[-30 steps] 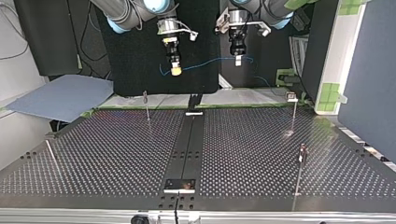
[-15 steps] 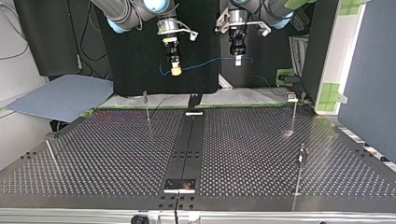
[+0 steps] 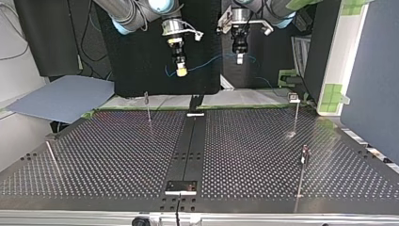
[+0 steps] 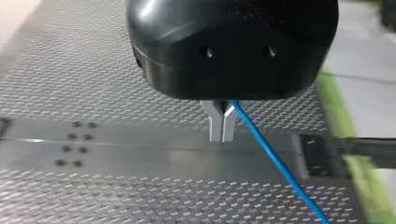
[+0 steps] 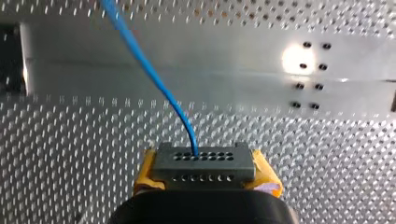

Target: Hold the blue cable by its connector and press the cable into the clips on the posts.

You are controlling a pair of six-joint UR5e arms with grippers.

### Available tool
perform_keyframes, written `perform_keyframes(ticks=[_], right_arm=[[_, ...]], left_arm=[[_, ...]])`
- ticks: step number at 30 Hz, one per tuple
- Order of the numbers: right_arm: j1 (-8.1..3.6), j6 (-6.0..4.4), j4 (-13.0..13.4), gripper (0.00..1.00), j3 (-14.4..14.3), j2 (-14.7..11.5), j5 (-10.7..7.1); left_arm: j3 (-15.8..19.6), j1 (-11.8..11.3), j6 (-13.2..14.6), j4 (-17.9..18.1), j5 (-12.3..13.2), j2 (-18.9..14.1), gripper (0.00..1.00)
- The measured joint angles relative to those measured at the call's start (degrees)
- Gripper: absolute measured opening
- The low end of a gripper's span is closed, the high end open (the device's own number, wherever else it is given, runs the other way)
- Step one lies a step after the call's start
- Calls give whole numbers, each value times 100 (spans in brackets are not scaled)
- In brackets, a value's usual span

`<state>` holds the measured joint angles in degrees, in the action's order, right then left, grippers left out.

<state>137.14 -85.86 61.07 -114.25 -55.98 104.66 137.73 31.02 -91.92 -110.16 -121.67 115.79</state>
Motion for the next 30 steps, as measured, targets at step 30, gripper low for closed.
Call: perform_keyframes(ticks=[30], right_arm=[[472,-427,829,0,423,1017,362]], left_arm=[[-116,-17,-122,-324,112,-108,0]])
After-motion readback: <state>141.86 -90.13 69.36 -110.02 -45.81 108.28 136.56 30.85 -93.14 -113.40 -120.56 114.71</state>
